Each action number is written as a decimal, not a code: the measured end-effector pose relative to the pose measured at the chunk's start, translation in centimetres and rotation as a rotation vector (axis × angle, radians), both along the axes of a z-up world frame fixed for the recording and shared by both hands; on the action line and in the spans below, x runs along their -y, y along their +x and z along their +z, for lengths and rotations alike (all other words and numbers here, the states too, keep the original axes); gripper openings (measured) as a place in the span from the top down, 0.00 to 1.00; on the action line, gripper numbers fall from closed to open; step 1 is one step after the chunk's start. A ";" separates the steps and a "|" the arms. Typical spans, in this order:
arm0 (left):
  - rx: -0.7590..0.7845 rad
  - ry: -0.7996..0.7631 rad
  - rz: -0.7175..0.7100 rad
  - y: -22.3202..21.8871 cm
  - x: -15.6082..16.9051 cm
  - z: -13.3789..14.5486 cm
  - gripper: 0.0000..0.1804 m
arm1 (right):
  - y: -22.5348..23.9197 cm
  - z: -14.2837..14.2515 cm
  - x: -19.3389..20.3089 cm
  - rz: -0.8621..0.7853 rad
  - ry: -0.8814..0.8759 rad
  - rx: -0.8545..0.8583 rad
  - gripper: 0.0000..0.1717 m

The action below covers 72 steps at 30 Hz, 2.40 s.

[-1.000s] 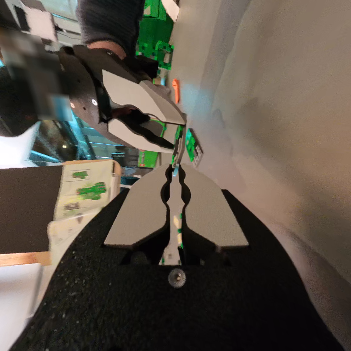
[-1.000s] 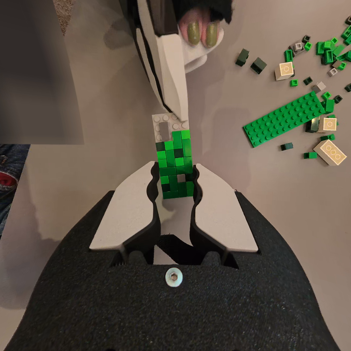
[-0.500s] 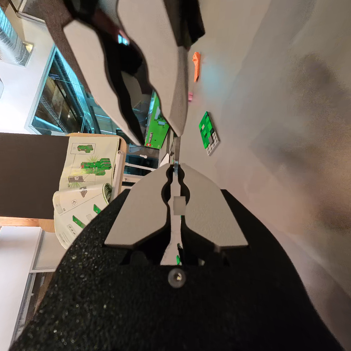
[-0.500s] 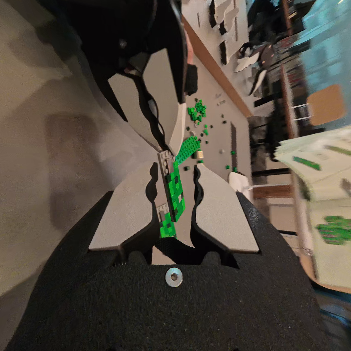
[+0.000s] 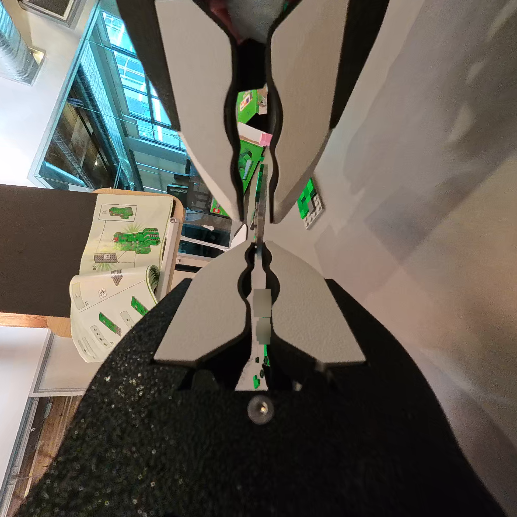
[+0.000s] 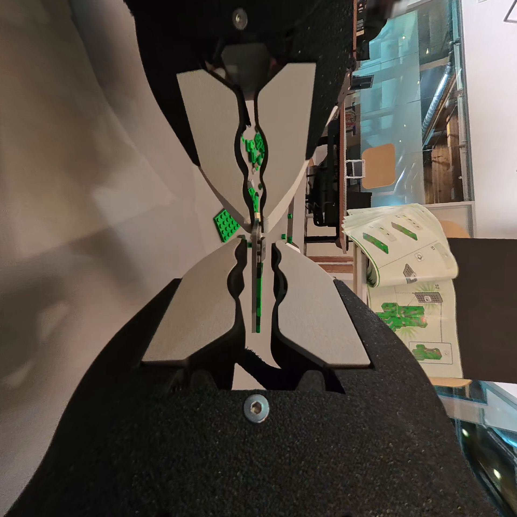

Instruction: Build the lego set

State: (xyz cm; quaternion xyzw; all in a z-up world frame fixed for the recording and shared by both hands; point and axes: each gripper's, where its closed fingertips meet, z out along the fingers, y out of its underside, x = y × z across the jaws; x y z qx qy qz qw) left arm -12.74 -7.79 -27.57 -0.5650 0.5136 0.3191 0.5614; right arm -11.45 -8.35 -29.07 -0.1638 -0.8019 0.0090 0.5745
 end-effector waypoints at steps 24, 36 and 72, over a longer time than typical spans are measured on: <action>-0.049 0.059 -0.031 1.4 0.3 0.4 0.98 | 1.0 0.1 0.0 0.016 -0.085 -0.037 0.96; 0.000 0.041 -0.077 1.6 0.3 0.1 0.97 | 1.5 -0.8 -3.8 -0.091 0.130 -0.090 0.96; 0.766 -0.006 0.310 -11.4 -1.6 1.9 0.97 | 1.4 -0.1 -13.6 -0.372 -1.101 -0.120 0.74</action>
